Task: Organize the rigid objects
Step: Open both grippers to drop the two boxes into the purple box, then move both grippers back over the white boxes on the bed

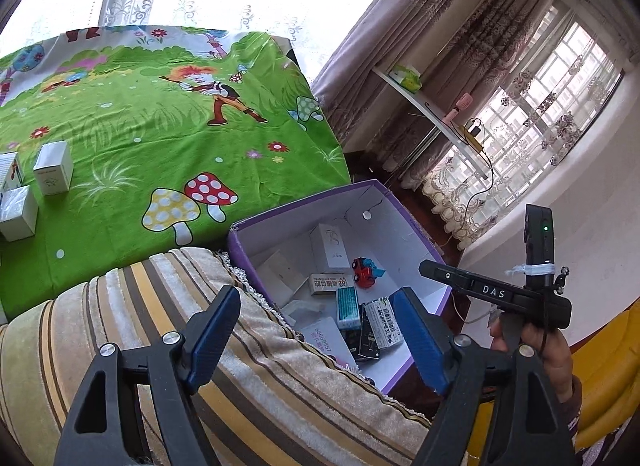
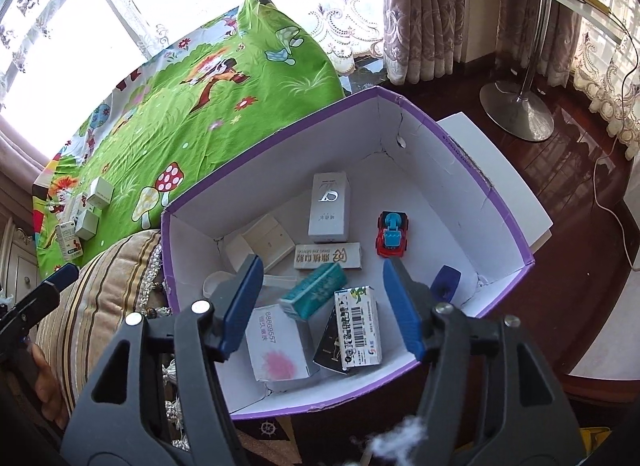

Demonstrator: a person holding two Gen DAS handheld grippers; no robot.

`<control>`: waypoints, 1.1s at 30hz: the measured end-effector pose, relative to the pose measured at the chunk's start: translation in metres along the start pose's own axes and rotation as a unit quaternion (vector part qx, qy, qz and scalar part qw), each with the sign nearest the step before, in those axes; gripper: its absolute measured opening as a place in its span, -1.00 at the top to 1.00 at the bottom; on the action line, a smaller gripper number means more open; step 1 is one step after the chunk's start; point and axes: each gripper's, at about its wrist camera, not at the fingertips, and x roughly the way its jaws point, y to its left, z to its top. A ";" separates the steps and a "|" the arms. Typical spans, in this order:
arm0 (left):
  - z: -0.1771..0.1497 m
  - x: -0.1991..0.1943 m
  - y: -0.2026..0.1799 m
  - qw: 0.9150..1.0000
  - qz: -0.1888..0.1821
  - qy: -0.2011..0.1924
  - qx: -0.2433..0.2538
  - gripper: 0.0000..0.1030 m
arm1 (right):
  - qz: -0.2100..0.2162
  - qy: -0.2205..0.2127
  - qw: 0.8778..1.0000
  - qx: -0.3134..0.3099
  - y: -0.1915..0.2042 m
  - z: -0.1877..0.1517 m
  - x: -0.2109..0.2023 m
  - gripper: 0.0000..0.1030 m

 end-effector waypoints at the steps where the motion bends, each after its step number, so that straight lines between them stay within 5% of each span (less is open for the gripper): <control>1: -0.001 -0.002 0.001 1.000 0.001 -0.003 -0.001 -0.55 | 0.001 0.002 1.000 -0.004 0.002 -0.001 0.000 -0.29; 8: -0.004 -0.020 0.010 1.000 0.008 -0.029 0.000 -0.55 | -0.042 0.035 0.997 -0.047 0.008 -0.009 0.016 -0.38; 12: -0.006 -0.028 0.021 0.999 0.013 -0.039 -0.014 -0.55 | -0.097 0.095 0.986 -0.093 0.006 -0.019 0.048 -0.43; 15: -0.007 -0.030 0.027 0.999 0.012 -0.043 -0.023 -0.55 | -0.082 0.143 0.980 -0.108 0.004 -0.026 0.073 -0.43; 20: -0.005 -0.030 0.029 0.999 0.009 -0.041 -0.023 -0.55 | -0.142 0.216 0.950 -0.174 0.000 -0.041 0.105 -0.44; 23: -0.005 -0.032 0.032 0.999 0.010 -0.041 -0.028 -0.55 | -0.210 0.198 0.938 -0.192 -0.005 -0.036 0.102 -0.44; 27: -0.004 -0.038 0.039 0.998 0.013 -0.047 -0.037 -0.55 | -0.213 0.176 0.948 -0.160 -0.017 -0.026 0.085 -0.47; 33: -0.004 -0.045 0.050 0.997 0.024 -0.053 -0.053 -0.55 | -0.130 0.102 0.973 -0.158 0.010 -0.015 0.049 -0.47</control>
